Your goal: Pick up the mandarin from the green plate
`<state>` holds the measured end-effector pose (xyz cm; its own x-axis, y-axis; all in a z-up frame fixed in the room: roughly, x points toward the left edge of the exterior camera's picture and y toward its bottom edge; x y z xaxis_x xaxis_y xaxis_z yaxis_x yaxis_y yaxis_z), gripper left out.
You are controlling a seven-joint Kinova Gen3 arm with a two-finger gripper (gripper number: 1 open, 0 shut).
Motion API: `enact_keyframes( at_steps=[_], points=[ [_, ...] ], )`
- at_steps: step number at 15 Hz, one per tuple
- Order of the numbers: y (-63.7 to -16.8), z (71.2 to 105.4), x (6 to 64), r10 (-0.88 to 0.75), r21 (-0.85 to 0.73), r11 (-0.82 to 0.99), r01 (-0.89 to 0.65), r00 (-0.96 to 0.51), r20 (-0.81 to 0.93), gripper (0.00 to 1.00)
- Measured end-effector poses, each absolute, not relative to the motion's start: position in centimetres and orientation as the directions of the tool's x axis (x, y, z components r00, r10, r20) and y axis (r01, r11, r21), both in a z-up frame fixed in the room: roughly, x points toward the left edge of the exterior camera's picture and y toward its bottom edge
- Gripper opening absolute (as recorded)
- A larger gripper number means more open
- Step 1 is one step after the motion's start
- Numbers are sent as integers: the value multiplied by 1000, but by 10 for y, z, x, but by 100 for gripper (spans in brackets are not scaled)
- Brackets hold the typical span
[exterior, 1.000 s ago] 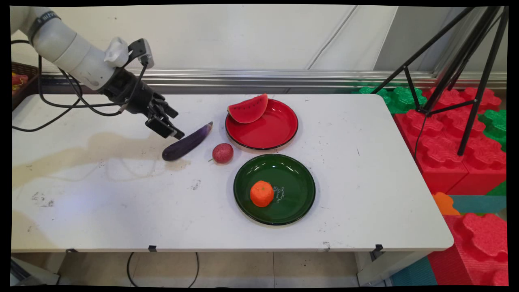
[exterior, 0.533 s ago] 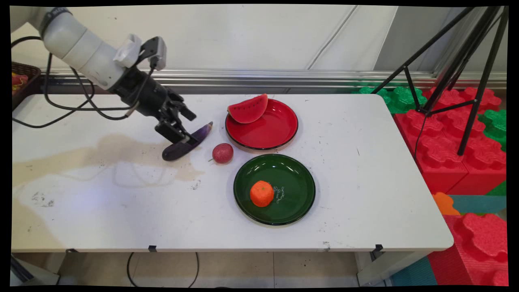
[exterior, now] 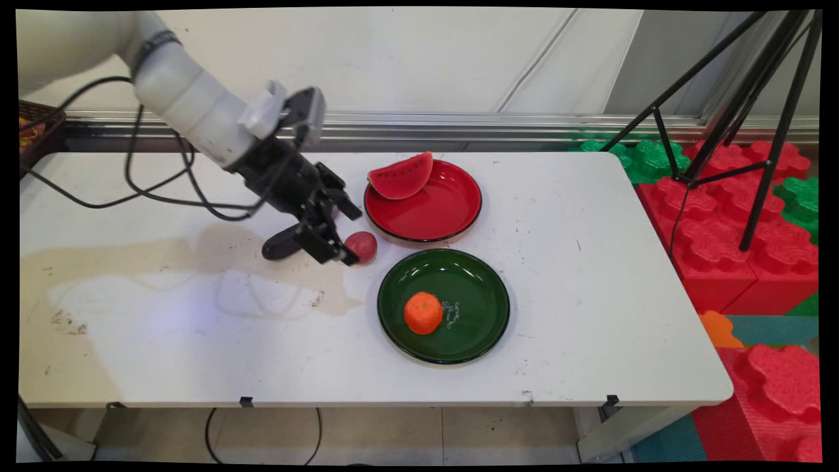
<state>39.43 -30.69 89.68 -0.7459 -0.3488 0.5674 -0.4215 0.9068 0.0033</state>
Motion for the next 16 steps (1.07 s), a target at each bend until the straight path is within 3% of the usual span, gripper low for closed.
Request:
enact_keyframes(
  at_steps=[16],
  points=[
    [-334,833,292,-276,-3,950,-313,-842,464,100]
  ],
)
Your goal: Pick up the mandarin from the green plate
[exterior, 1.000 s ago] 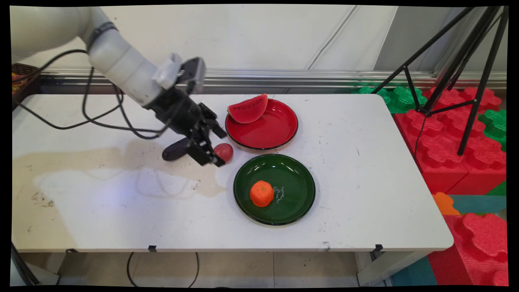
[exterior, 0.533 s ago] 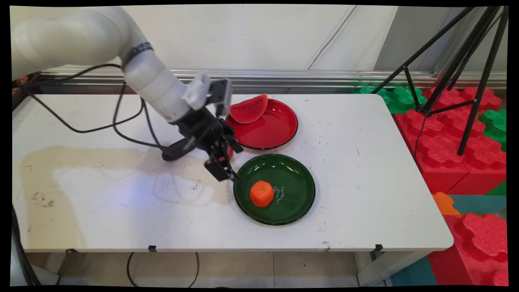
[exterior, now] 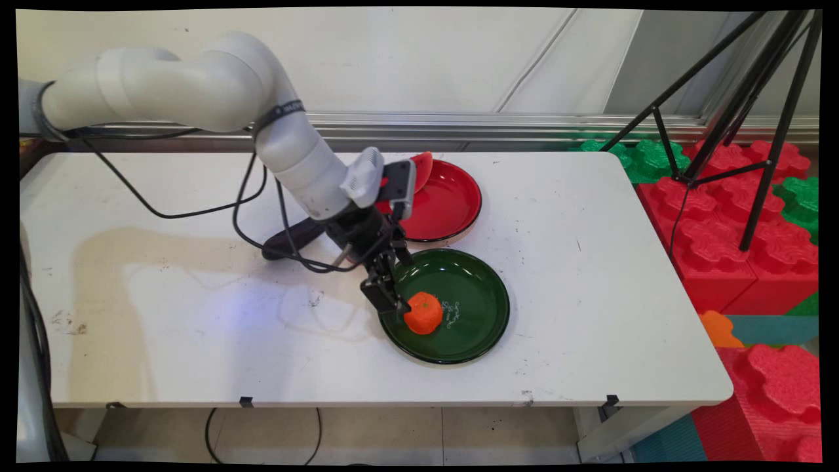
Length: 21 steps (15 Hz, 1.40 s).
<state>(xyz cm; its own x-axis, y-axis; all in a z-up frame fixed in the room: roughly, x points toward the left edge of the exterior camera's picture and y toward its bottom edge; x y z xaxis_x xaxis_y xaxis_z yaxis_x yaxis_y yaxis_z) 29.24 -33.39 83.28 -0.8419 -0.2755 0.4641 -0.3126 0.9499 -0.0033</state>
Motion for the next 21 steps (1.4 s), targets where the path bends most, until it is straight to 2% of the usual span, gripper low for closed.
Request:
enact_keyframes(
  at_steps=[9,20,21],
  points=[
    [-341,807,266,-222,-7,969,-246,-886,406,100],
    [-340,795,253,-181,-15,979,-201,-907,380,100],
    [-340,794,253,-178,-16,980,-199,-908,379,0]
  ],
)
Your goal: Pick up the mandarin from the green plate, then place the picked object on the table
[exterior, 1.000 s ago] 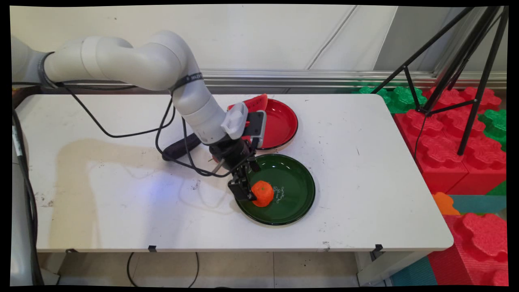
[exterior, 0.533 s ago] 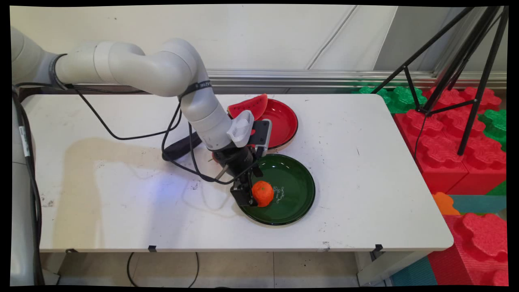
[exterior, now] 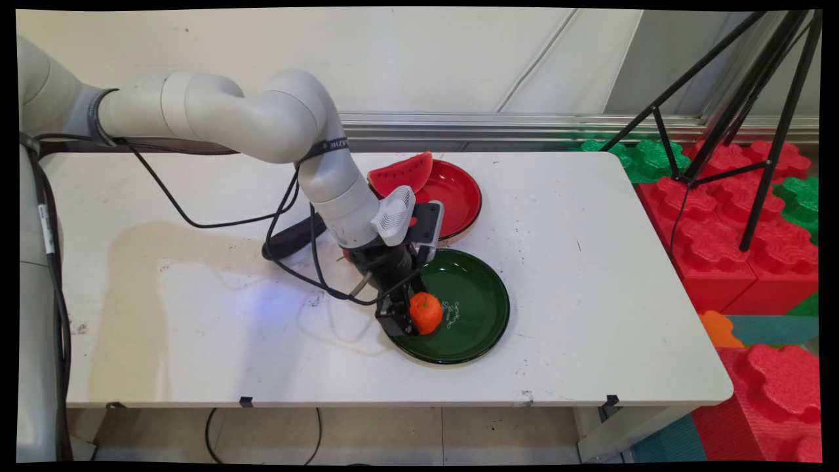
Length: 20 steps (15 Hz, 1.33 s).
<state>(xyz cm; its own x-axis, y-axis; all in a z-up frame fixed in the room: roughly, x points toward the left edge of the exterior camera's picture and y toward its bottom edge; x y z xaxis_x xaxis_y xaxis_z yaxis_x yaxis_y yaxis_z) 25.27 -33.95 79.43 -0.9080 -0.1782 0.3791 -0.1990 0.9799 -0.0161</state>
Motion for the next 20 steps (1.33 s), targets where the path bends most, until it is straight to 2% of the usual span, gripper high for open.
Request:
enact_keyframes(
  at_steps=[11,20],
  points=[
    [-337,804,254,-158,-47,980,-193,-903,399,0],
    [-321,851,276,-152,-93,972,-215,-883,445,0]
  ],
)
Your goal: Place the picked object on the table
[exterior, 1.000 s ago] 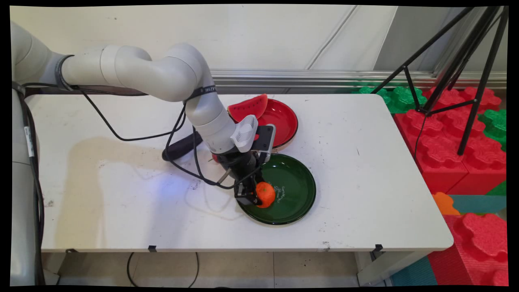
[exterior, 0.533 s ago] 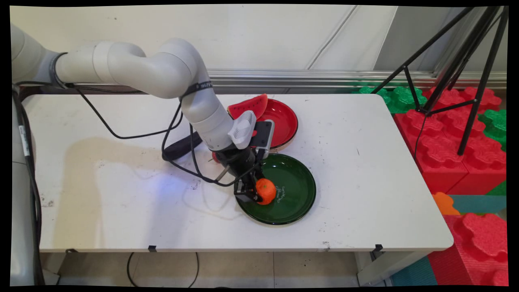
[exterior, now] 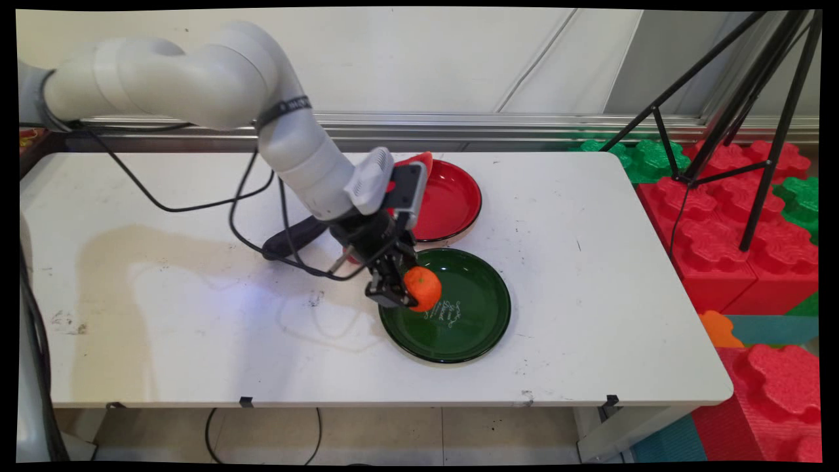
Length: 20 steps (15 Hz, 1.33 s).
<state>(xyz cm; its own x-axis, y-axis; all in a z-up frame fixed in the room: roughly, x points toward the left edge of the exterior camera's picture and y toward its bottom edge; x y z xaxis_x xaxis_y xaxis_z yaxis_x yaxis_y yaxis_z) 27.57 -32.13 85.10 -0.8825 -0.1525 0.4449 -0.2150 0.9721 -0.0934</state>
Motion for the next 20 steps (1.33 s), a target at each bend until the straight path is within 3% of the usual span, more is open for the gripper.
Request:
enact_keyframes(
  at_steps=[10,20],
  points=[
    [-298,897,330,-178,-123,957,-261,-871,458,0],
    [-282,896,397,-236,-122,945,-303,-892,387,0]
  ],
)
